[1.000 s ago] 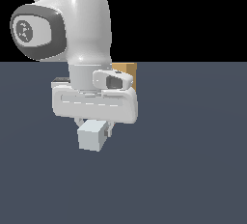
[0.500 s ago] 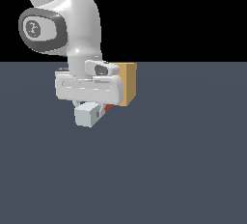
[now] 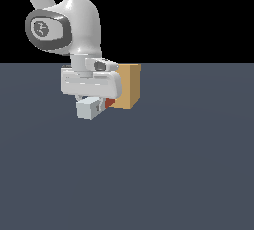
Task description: Insert the peg into the horizontal hole in a box.
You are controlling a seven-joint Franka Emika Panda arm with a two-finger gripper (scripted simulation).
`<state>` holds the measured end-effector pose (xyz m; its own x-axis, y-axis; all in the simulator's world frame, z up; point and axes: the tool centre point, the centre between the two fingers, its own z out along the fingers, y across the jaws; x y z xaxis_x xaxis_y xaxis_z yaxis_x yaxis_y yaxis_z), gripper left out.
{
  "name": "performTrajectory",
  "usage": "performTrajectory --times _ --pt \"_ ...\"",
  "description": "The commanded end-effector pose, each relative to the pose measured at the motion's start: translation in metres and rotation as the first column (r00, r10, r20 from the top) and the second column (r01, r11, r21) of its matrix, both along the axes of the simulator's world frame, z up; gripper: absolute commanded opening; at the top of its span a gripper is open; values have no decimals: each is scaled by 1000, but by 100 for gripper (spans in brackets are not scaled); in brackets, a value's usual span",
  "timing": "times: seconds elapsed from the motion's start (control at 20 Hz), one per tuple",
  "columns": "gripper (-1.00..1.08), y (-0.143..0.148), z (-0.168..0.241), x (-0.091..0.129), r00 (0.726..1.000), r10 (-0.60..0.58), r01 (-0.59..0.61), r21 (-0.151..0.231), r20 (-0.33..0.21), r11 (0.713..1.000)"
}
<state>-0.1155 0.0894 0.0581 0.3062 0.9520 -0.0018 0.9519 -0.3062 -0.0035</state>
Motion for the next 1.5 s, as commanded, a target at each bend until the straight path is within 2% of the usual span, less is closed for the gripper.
performTrajectory --times 0.0,0.9,1.15,1.45 --pt "-100 5 3 0 1000 -6 6 1 4 1000" --pt "-100 11 3 2 1000 -7 7 1 3 1000" --pt "-100 31 4 8 1000 -7 7 1 4 1000" --pt "-100 73 5 22 1000 -7 7 1 6 1000"
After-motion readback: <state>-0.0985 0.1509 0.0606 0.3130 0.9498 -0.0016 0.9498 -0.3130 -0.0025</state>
